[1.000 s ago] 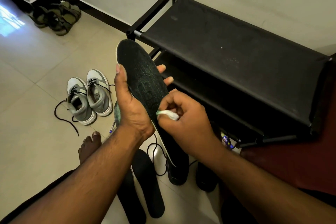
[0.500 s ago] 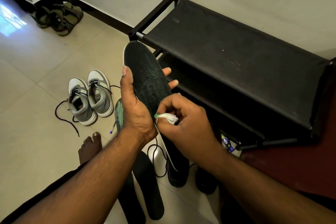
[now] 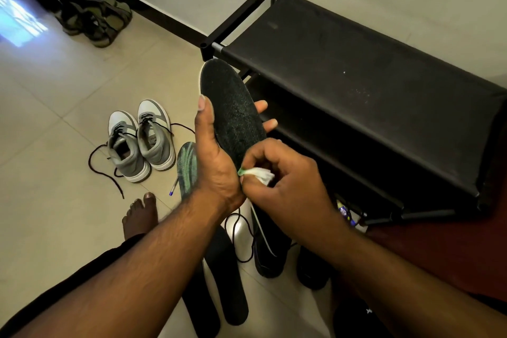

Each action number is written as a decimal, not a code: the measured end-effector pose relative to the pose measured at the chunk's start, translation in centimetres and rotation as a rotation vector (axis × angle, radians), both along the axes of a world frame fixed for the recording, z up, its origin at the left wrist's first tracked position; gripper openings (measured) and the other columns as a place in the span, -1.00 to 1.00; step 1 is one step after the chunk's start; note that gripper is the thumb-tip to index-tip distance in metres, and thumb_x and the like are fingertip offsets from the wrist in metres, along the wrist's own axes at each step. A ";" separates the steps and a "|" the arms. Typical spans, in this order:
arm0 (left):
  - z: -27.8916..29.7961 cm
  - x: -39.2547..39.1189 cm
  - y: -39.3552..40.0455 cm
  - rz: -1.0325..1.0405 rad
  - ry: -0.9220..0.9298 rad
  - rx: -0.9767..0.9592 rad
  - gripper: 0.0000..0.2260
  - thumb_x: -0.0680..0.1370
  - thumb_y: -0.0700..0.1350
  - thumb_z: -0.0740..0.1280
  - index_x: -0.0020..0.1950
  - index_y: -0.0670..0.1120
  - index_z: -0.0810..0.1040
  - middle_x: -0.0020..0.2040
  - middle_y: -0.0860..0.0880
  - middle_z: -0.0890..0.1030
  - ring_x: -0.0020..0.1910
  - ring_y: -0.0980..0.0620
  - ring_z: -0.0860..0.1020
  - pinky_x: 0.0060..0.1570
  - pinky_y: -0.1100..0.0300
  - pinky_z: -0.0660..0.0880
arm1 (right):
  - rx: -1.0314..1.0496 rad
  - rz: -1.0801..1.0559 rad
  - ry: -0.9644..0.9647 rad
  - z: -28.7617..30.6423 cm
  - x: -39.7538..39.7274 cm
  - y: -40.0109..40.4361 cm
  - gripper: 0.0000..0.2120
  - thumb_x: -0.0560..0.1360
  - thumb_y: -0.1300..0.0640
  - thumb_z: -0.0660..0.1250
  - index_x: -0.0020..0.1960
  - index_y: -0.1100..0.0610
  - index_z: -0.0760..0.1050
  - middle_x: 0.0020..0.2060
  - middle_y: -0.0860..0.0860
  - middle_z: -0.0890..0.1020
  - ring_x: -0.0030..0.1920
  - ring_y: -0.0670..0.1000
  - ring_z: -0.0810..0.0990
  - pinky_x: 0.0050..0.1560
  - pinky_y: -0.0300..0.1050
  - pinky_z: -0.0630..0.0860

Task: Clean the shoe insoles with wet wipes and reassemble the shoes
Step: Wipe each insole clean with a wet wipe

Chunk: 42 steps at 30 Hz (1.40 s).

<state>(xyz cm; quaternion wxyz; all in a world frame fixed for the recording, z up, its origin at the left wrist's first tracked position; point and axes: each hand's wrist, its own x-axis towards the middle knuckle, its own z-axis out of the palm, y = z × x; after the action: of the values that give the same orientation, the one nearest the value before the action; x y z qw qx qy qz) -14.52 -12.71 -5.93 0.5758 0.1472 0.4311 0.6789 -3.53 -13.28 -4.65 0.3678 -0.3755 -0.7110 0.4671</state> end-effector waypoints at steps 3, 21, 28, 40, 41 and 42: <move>0.1 0.3 -0.2 0.017 -0.002 -0.014 -0.25 0.49 0.34 0.10 0.41 -0.22 0.43 0.26 -0.28 0.57 0.12 -0.23 0.56 0.15 -0.17 0.54 | -0.047 -0.052 -0.054 -0.8 0.7 0.9 -0.84 0.35 0.40 0.38 -0.20 0.17 0.51 -0.36 -0.05 0.55 -0.37 -0.10 0.49 -0.36 -0.27 0.44; 0.0 0.0 -0.2 -0.079 -0.102 0.048 -0.40 0.52 0.25 0.14 0.36 -0.15 0.47 0.41 -0.25 0.46 0.19 -0.24 0.51 0.21 -0.10 0.52 | -0.094 -0.163 -0.143 -1.5 1.8 2.4 -0.87 0.35 0.39 0.37 -0.21 0.20 0.52 -0.34 -0.10 0.54 -0.33 -0.19 0.50 -0.32 -0.39 0.40; 0.0 -0.9 0.0 -0.085 -0.100 0.031 -0.26 0.40 0.19 0.23 0.48 -0.22 0.36 0.39 -0.21 0.49 0.25 -0.22 0.47 0.29 -0.06 0.44 | 0.057 0.004 -0.124 -0.7 1.1 1.1 -0.87 0.35 0.38 0.39 -0.20 0.19 0.51 -0.32 -0.05 0.56 -0.30 -0.10 0.52 -0.30 -0.26 0.45; 0.2 -0.8 0.1 -0.018 -0.051 -0.001 -0.29 0.54 0.36 0.06 0.38 -0.18 0.47 0.17 -0.18 0.57 0.16 -0.25 0.52 0.11 -0.02 0.54 | 0.072 0.083 -0.123 -0.4 0.8 0.6 -0.87 0.38 0.37 0.40 -0.18 0.18 0.53 -0.29 -0.04 0.58 -0.29 -0.08 0.54 -0.28 -0.22 0.49; 0.2 -0.7 0.0 -0.019 -0.056 0.001 -0.29 0.55 0.37 0.03 0.36 -0.18 0.47 0.17 -0.19 0.56 0.14 -0.23 0.53 0.10 -0.03 0.55 | 0.044 0.060 -0.131 -0.6 1.0 1.0 -0.87 0.38 0.36 0.40 -0.18 0.17 0.53 -0.29 -0.05 0.58 -0.29 -0.09 0.54 -0.29 -0.22 0.49; 0.1 -0.7 0.0 -0.024 -0.059 0.005 -0.31 0.56 0.36 0.03 0.36 -0.17 0.47 0.17 -0.19 0.56 0.12 -0.21 0.54 0.10 -0.04 0.55 | -0.003 0.011 -0.139 -1.0 1.3 1.5 -0.87 0.37 0.36 0.40 -0.19 0.16 0.52 -0.30 -0.07 0.57 -0.29 -0.11 0.53 -0.29 -0.25 0.47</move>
<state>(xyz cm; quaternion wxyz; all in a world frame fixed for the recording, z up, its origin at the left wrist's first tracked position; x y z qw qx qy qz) -15.20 -12.68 -5.79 0.5960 0.1337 0.4105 0.6771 -2.18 -11.76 -5.64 0.3144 -0.4039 -0.7360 0.4431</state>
